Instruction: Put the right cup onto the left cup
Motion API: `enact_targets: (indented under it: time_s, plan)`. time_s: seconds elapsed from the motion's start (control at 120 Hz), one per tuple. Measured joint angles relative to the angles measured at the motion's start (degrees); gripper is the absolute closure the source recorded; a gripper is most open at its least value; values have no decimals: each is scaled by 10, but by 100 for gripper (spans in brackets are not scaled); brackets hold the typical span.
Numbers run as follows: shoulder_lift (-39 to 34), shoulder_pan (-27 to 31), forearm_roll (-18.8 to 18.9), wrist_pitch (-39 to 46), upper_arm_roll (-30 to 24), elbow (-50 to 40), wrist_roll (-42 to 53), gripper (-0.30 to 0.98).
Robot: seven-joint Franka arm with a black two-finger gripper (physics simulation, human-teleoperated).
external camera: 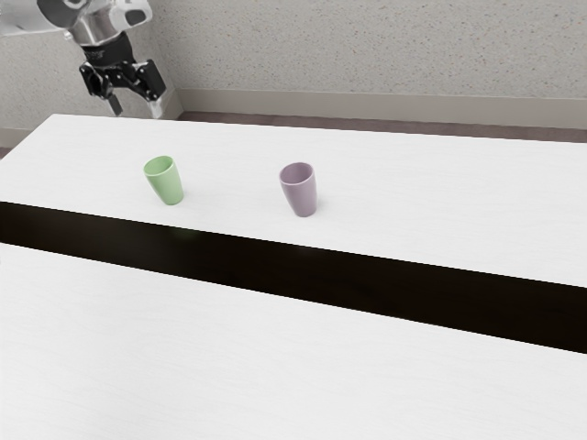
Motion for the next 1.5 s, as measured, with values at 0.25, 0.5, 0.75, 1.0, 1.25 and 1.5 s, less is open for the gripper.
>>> enact_targets:
  time_s: [0.25, 0.5, 0.75, 1.0, 1.25, 1.5]
  plan:
    - [17, 13, 17, 74, -69, -36, 22, 2]
    - [169, -65, -20, 130, -83, 50, 10, 2]
    - [220, -87, -51, 173, -83, 49, -15, 2]
    - [279, -87, -66, 203, -84, 90, -31, 2]
    - [312, -88, -79, 214, -84, 95, -44, 2]
    - [319, -88, -80, 218, -83, 93, -53, 36]
